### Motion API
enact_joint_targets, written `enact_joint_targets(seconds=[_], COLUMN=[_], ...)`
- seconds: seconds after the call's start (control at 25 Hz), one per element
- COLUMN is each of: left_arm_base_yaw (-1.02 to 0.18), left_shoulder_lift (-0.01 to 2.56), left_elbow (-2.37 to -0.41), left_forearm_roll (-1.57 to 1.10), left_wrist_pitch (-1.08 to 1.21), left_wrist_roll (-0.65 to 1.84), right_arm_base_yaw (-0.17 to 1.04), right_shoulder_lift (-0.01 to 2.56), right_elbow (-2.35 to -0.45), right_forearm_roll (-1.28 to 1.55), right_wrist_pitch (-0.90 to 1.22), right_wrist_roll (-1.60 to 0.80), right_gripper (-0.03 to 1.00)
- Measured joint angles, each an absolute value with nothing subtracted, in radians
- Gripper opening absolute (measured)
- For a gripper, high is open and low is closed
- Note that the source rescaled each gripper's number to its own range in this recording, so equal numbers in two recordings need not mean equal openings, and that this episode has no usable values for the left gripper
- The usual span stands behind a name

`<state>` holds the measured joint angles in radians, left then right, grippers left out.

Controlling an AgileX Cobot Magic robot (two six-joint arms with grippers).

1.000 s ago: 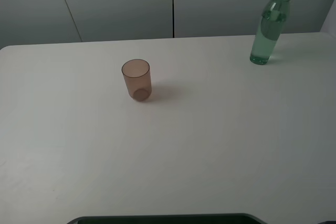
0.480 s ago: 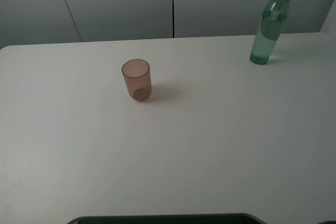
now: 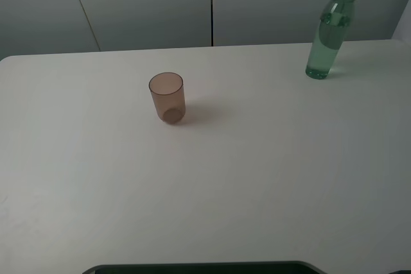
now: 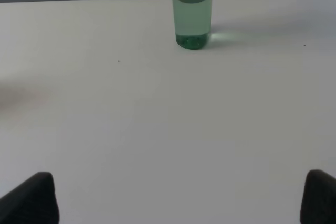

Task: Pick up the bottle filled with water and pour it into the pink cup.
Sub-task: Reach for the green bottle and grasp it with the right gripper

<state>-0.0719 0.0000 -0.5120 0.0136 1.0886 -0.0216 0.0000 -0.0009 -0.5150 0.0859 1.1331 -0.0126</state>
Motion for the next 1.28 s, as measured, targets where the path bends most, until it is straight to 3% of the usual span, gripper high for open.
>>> enact_joint_targets(seconds=[0.36,0.68,1.12,1.28], left_arm_base_yaw=[-0.072,-0.072,-0.072,-0.072], left_shoulder_lift=[0.000,0.000,0.000,0.000], left_elbow=[-0.512,-0.512,-0.512,-0.512], left_forearm_roll=[0.014,0.014,0.014,0.014], left_wrist_pitch=[1.089,1.089,1.089,1.089], left_wrist_roll=[-0.022,-0.022,-0.022,-0.020], right_arm_base_yaw=[0.000,0.000,-0.001,0.060], right_shoulder_lift=[-0.001,0.061,0.511,0.716], right_elbow=[-0.515,-0.548,-0.554,-0.554], right_forearm_roll=[0.120,0.120,0.120,0.109], right_wrist_pitch=[1.127,0.948,0.406,0.181], right_wrist_roll=[0.012,0.016,-0.057,-0.064], right_gripper=[1.00,1.00,1.00,1.00])
